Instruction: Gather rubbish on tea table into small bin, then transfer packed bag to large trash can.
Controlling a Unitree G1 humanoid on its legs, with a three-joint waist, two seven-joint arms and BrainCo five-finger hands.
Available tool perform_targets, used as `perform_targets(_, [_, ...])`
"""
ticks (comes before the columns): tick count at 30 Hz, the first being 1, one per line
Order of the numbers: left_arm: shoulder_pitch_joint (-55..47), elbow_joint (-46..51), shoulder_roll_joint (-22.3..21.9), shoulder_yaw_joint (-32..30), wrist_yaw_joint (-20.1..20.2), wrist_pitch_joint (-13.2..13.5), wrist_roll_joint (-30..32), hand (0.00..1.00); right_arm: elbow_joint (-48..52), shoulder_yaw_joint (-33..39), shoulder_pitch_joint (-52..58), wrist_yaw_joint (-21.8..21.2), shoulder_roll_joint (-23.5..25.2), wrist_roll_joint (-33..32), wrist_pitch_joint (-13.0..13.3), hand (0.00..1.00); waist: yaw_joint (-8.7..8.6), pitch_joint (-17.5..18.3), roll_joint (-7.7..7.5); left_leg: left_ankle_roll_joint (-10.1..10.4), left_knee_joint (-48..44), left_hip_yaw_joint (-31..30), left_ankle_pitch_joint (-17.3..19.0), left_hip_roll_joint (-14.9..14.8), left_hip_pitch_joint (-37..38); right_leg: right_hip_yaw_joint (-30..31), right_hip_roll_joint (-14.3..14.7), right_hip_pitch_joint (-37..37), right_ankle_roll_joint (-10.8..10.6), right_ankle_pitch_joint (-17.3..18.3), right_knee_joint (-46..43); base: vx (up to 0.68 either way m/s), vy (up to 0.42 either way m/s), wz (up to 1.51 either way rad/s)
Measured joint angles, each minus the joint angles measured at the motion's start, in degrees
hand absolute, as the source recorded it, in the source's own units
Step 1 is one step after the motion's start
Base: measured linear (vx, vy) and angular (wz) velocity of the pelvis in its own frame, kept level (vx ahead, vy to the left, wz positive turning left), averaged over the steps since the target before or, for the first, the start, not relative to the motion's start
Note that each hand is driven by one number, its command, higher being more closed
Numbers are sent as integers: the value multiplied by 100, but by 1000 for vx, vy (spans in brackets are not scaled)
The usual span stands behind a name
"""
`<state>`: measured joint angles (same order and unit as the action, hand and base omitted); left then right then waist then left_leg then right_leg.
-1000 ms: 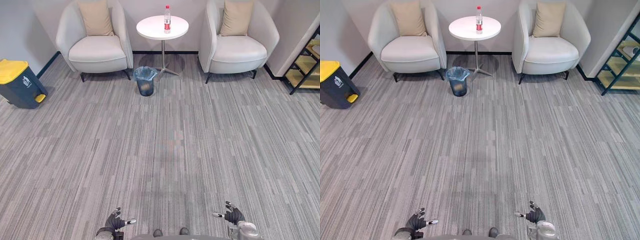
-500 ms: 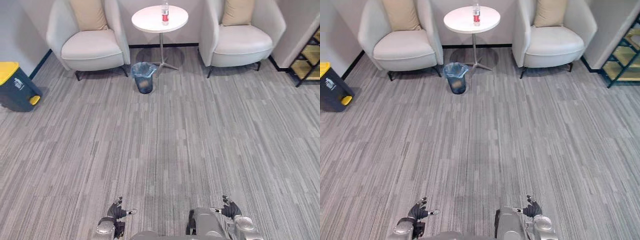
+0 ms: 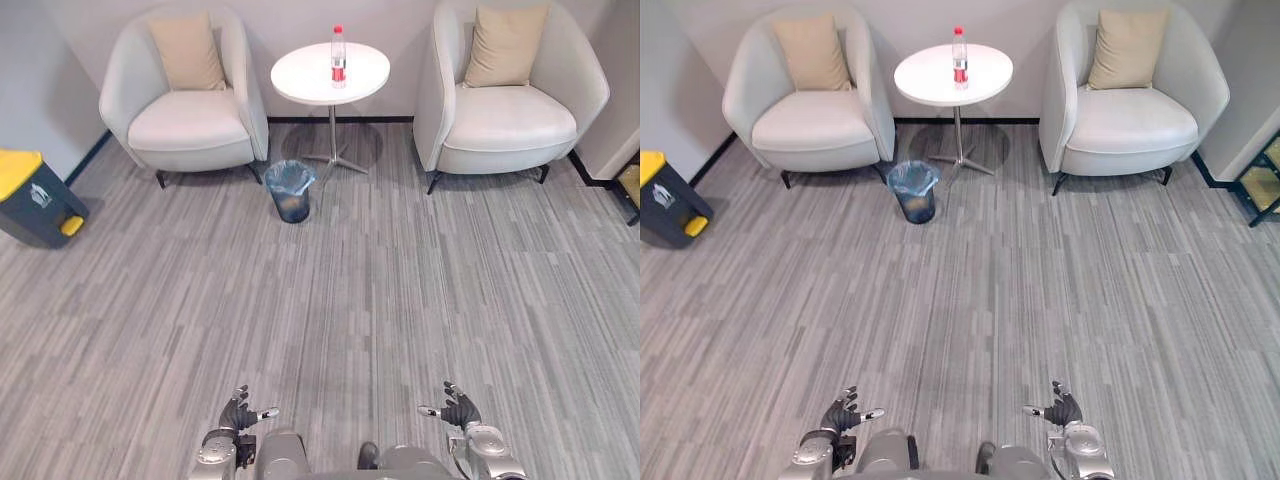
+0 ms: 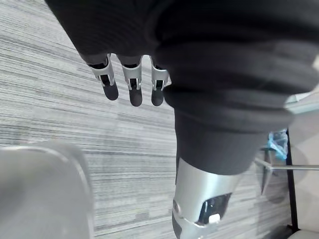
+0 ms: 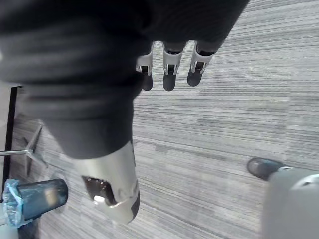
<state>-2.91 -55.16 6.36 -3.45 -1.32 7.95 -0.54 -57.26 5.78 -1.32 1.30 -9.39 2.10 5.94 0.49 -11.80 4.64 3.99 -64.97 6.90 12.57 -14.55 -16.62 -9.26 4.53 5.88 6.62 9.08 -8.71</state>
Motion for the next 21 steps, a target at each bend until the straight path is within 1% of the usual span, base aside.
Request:
perform_targets(1, [10, -1, -28, -1, -2, -2, 0, 0, -50, 16, 4, 8, -2, -36, -16, 0, 52, -34, 10, -58, 534, 93, 41, 127, -180, 57, -53, 260, -7, -4, 181, 279, 32, -22])
perform_targets(2, [-6, -3, -42, 1, -7, -2, -1, 0, -86, 16, 3, 7, -2, -48, -29, 0, 68, -38, 1, -62, 916, 139, 48, 215, -240, 72, -98, 379, -8, -4, 272, 343, 85, -19])
perform_targets(3, [-25, -4, -72, 7, -9, -2, -5, 0, -99, 15, -14, 3, -4, -50, -35, 0, 85, -61, -27, -63, 1775, 193, 48, 485, -317, 125, -217, 569, -16, 2, 422, 353, 121, -24])
perform_targets(4, [-12, 5, -73, 8, -16, 8, -37, 0, -93, 16, -64, 4, 7, -50, -35, 0, 137, -91, -86, -26, 2828, 172, -20, 800, -332, 193, -383, 709, -125, 69, 550, 360, 136, -29])
perform_targets(5, [11, 2, -76, 25, -20, 8, -54, 0, -91, 16, -80, 4, -9, -51, -30, 0, 170, -89, -80, 29, 3365, 149, -120, 930, -346, 243, -431, 752, -191, 114, 607, 372, 146, -35])
perform_targets(6, [30, 1, -81, 83, -22, 18, -90, 0, -96, 13, -103, 3, -51, -51, -25, 0, 207, -81, -19, 70, 4380, 86, -414, 1099, -359, 321, -461, 837, -303, 217, 694, 393, 167, -29])
perform_targets(7, [14, -24, -77, 113, -23, 18, -107, 0, -100, 8, -96, 3, -69, -52, -26, 0, 206, -74, 55, 13, 4994, 31, -577, 1155, -317, 386, -421, 910, -386, 399, 690, 391, 183, -29])
perform_targets(8, [-8, -58, -71, 118, -27, 18, -108, 0, -107, -1, -80, 2, -66, -52, -30, 0, 220, -60, 77, -120, 5004, -25, -725, 1161, -346, 441, -404, 955, -437, 534, 638, 526, 276, -37])
perform_targets(9, [-42, -116, -35, 105, -12, 14, -132, 0, -129, -11, -76, 0, -4, -51, -36, 0, 283, -2, 23, -345, 4564, -27, -987, 1208, -435, 594, -498, 990, -423, 881, 413, 461, 246, -44])
perform_targets(10, [-63, -120, 25, 60, -23, 12, -167, 0, -151, -20, -56, -4, 24, -50, -35, 0, 353, 56, -126, -410, 4206, 27, -949, 1303, -532, 689, -631, 927, -442, 1115, 108, 623, 260, -58])
perform_targets(11, [-92, -150, 80, 64, -26, 12, -186, 0, -225, -16, 9, -4, 30, -49, -34, 0, 398, 140, -295, -531, 3968, 153, -869, 1388, -551, 912, -791, 696, -574, 1319, -575, 558, 193, -39])
perform_targets(12, [-87, -167, 112, 76, -27, 12, -221, 0, -222, -10, 23, -7, 30, -44, -30, 0, 374, 182, -355, -616, 3977, 209, -806, 1487, -452, 1048, -891, 396, -621, 1301, -1319, 566, 197, -22])
perform_targets(13, [-89, -170, 156, 128, -26, 11, -229, 0, -224, -12, 21, -19, 41, -38, -29, 0, 353, 199, -418, -656, 4070, 274, -699, 1591, -256, 1198, -981, 32, -1001, 1135, -2227, 539, 231, -2])
perform_targets(14, [-72, -172, 185, 197, -26, 7, -229, 0, -224, -9, 43, -29, 51, -26, -29, 0, 323, 200, -439, -738, 4171, 276, -565, 1713, 47, 1385, -1056, -447, -1675, 785, -3477, 426, 184, -3])
perform_targets(15, [-50, -172, 179, 237, -26, 4, -229, 0, -225, -9, 62, -31, 55, -24, -29, 0, 313, 199, -439, -779, 4227, 270, -501, 1764, 225, 1420, -1081, -651, -1778, 728, -4023, 647, 238, 0])
perform_targets(16, [-34, -169, 166, 348, -24, 3, -233, 0, -254, -11, 87, -43, 78, -24, -29, 0, 251, 191, -395, -838, 4404, 266, -348, 1819, 790, 1140, -1224, -1015, -1539, 796, -4882, 551, 172, 4])
perform_targets(17, [-34, -169, 173, 392, -24, 3, -234, 0, -257, -21, 84, -43, 97, -20, -29, 0, 221, 189, -394, -838, 4521, 246, -335, 1849, 1023, 969, -1280, -1133, -1412, 864, -5028, 660, 170, 11])
perform_targets(18, [-19, -169, 173, 410, -25, 5, -235, 0, -254, -135, 64, -39, 115, 13, -22, 0, 165, 173, -365, -836, 4824, 195, -333, 1857, 1488, 647, -1340, -1396, -1154, 1004, -4995, 431, 74, 13])
perform_targets(19, [9, -170, 171, 415, -24, 4, -235, 0, -253, -179, 60, -41, 113, 32, -13, 0, 135, 167, -352, -836, 4942, 145, -333, 1847, 1661, 490, -1340, -1534, -1066, 1054, -4856, 577, 37, 27])
perform_targets(20, [132, -170, 167, 442, -24, 7, -236, 0, -227, -214, 10, -41, 114, 35, -5, 0, 44, 142, -310, -836, 5171, 97, -333, 1761, 1983, 136, -1321, -1895, -968, 1107, -4279, 442, -12, 26])
perform_targets(21, [172, -170, 162, 444, -24, 7, -235, 0, -215, -215, -2, -40, 113, 36, -5, 0, 41, 127, -286, -835, 5243, 92, -332, 1725, 2095, 58, -1298, -2036, -967, 1105, -4002, 517, -46, 28])
